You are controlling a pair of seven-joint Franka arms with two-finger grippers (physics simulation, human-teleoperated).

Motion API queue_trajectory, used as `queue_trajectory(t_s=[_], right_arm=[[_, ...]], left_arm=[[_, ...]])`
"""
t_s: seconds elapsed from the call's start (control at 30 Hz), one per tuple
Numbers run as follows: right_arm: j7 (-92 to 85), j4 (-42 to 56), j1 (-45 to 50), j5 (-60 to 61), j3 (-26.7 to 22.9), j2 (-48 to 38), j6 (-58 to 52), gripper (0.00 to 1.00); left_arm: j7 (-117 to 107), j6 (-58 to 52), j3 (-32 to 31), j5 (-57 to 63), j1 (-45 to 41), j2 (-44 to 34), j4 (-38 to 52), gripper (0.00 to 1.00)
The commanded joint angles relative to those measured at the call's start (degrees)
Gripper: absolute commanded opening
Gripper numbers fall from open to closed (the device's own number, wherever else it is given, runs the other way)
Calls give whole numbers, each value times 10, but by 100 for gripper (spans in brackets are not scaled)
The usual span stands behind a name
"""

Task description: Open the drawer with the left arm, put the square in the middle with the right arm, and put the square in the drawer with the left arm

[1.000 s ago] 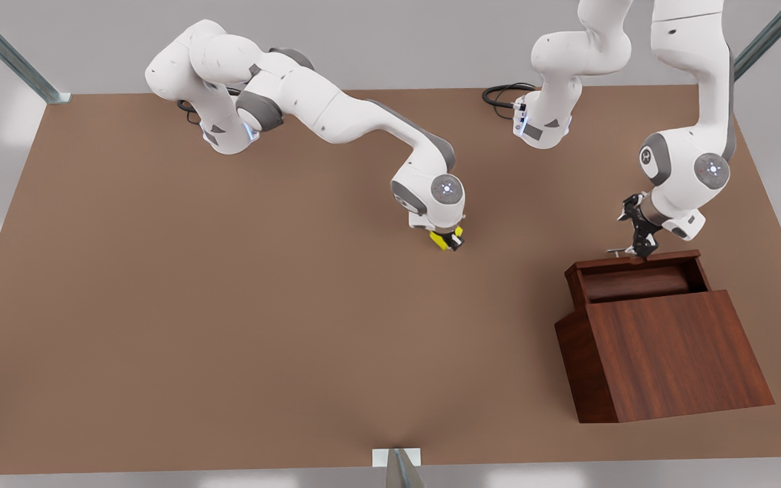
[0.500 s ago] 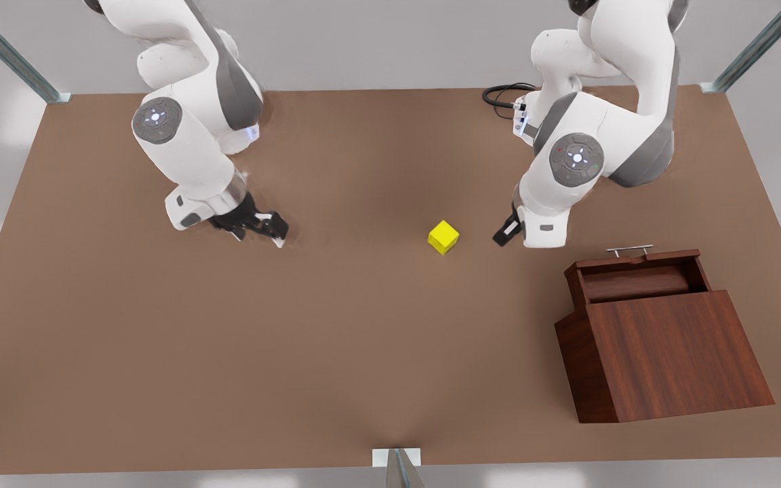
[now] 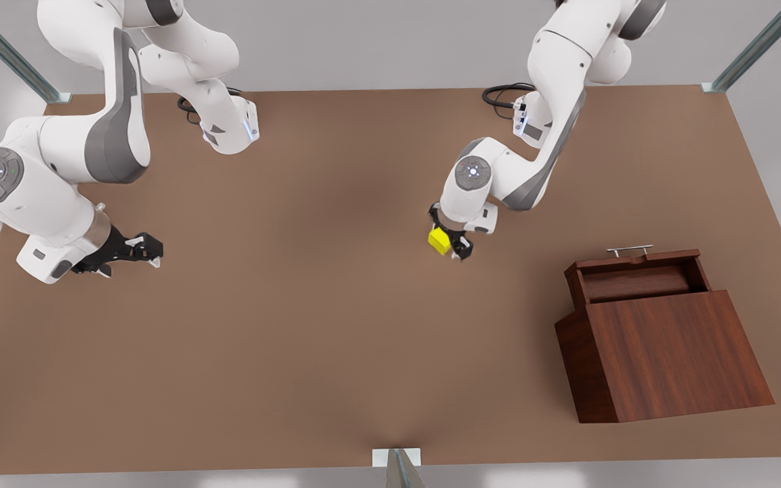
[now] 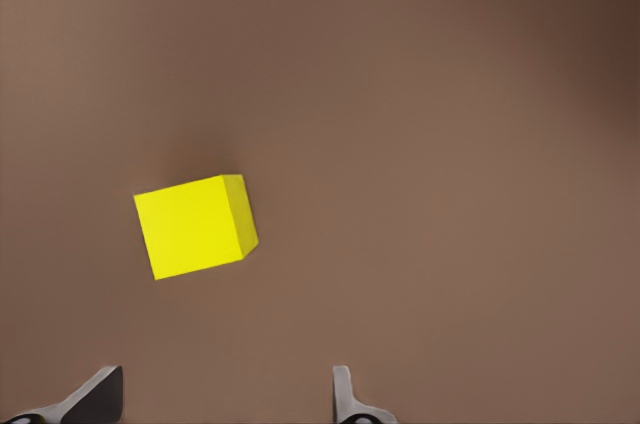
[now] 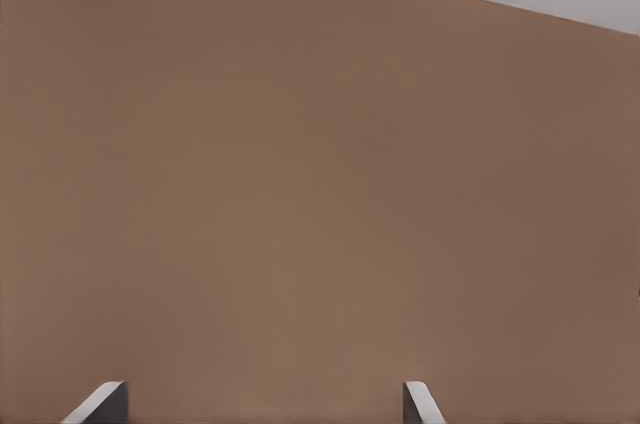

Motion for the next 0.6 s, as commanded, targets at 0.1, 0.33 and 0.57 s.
queue_trajectory(t_s=[0.1, 0.33, 0.57], right_arm=[[1, 1, -4, 0, -1, 1, 0, 100], [0, 4, 0, -2, 1, -1, -3, 100], [-4, 17, 0, 2, 2, 1, 0, 100]], left_arm=[[-9, 7, -1, -7, -8, -9, -39, 100], [-55, 46, -1, -11, -12, 0, -71, 100], [-67, 85, 0, -13, -22, 35, -72, 100]])
